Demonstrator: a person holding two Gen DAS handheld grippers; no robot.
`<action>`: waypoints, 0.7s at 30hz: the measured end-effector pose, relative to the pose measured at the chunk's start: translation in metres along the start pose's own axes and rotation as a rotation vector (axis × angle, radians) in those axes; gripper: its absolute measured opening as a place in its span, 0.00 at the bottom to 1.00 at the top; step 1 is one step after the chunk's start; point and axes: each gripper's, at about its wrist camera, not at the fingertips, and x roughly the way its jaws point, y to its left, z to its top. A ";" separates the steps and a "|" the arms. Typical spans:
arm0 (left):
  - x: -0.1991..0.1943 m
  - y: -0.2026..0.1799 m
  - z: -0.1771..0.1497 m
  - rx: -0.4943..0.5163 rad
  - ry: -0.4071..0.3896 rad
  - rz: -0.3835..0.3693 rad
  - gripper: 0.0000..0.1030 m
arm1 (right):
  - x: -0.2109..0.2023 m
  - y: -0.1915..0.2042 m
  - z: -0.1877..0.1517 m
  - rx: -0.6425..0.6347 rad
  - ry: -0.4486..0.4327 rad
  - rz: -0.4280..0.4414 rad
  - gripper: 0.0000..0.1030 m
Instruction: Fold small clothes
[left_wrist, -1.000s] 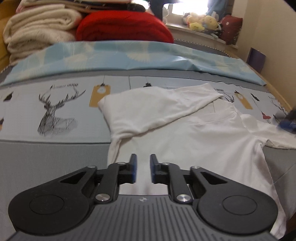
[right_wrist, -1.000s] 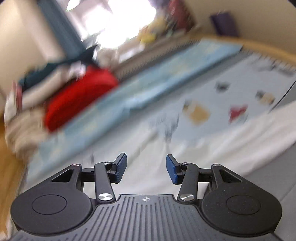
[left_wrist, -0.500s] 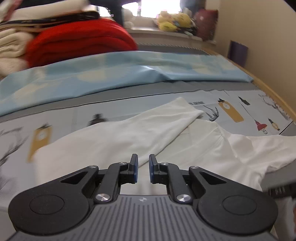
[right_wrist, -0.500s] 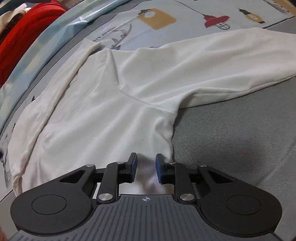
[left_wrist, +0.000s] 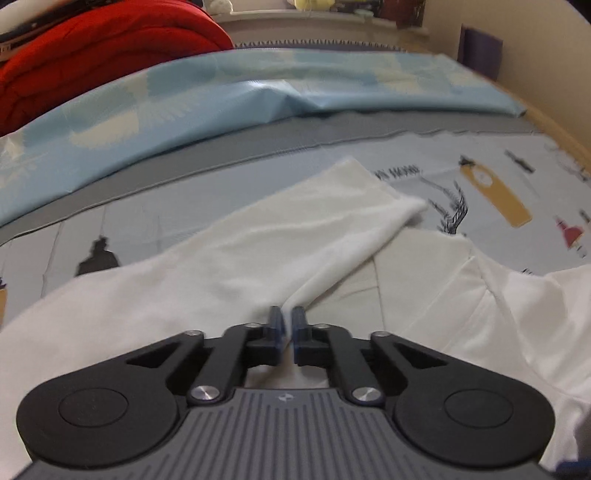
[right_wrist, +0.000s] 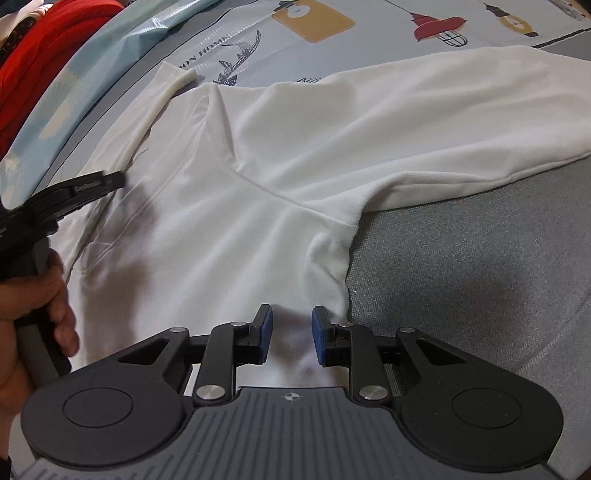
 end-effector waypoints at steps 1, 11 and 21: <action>-0.012 0.010 0.000 0.000 -0.023 0.009 0.03 | 0.000 0.000 0.001 0.000 0.003 0.002 0.24; -0.189 0.260 -0.096 -0.453 -0.142 0.269 0.02 | 0.001 0.013 -0.003 -0.034 -0.016 -0.048 0.26; -0.288 0.483 -0.303 -1.307 -0.032 0.580 0.04 | 0.000 0.023 -0.012 -0.037 -0.051 -0.100 0.26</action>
